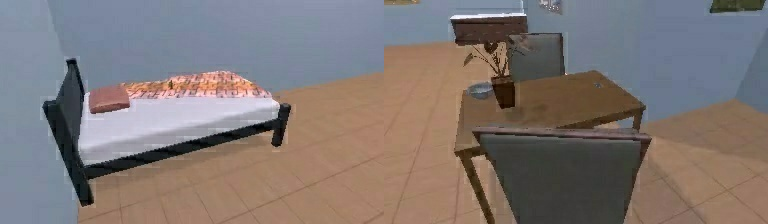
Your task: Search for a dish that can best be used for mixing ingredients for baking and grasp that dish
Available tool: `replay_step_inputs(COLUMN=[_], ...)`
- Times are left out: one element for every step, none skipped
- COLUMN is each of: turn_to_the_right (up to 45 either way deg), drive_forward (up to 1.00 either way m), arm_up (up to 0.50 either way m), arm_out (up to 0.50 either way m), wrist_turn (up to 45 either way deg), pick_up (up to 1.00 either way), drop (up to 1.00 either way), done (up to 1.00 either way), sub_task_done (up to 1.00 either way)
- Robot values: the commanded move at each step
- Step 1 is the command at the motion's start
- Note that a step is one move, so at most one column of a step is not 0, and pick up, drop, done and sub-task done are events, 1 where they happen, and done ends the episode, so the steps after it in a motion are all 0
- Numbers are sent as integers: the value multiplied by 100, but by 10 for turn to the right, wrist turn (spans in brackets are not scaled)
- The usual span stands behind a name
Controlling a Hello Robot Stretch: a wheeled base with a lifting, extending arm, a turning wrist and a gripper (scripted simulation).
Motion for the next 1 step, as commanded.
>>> replay_step_inputs(turn_to_the_right=[270], drive_forward=[0], arm_up=[0], arm_out=[0], wrist_turn=[0], pick_up=[0], drop=[0], done=[0], sub_task_done=[0])
